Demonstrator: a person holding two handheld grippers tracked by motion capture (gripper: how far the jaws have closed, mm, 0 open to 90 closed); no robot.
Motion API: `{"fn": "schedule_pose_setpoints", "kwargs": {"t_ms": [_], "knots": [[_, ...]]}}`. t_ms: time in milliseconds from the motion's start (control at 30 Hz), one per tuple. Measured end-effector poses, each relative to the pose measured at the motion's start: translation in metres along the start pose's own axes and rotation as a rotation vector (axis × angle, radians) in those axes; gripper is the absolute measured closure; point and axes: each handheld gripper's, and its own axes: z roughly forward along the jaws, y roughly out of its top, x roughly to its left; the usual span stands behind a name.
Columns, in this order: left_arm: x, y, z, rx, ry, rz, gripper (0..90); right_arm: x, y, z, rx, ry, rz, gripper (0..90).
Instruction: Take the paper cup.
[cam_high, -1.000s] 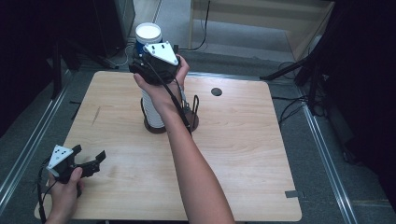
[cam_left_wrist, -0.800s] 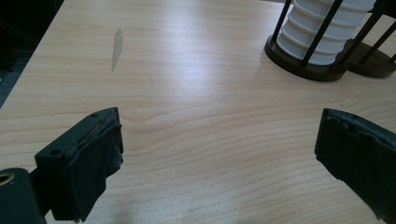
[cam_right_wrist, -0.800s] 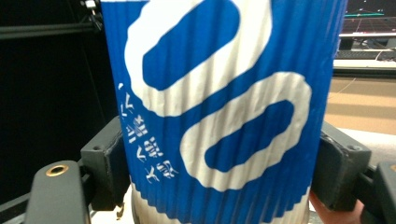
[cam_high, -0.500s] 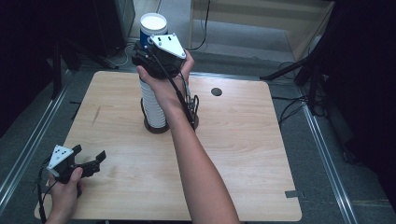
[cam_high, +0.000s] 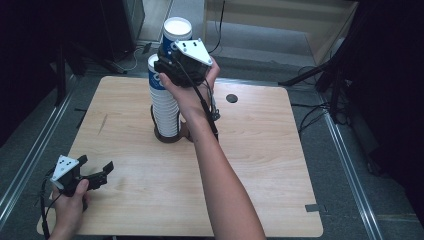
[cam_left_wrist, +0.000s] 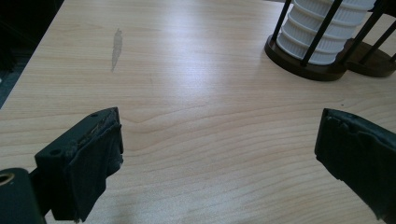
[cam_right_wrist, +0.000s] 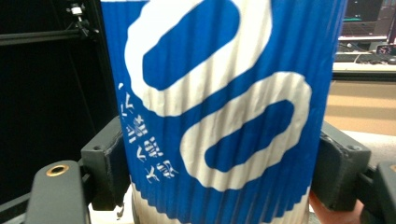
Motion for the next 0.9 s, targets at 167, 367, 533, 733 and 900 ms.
{"fn": "schedule_pose_setpoints", "kwargs": {"t_ms": [167, 367, 533, 733, 900], "knots": [[0.0, 0.0, 0.0, 0.002, 0.001, 0.003, 1.9, -0.009, -0.003, -0.005, 0.006, -0.011, -0.006, 20.4], [0.0, 0.0, 0.0, 0.002, 0.002, 0.006, 1.9, -0.019, -0.007, -0.013, 0.013, -0.018, -0.009, 20.3], [-0.001, 0.0, 0.0, 0.001, 0.003, 0.006, 1.9, -0.028, -0.013, -0.018, 0.022, -0.032, -0.009, 20.4], [0.0, 0.0, 0.0, 0.002, 0.004, 0.011, 1.9, -0.036, -0.021, -0.025, 0.024, -0.043, -0.02, 20.3], [-0.001, 0.0, 0.0, 0.002, 0.004, 0.011, 1.9, -0.042, -0.027, -0.031, 0.031, -0.051, -0.012, 20.3]]}}
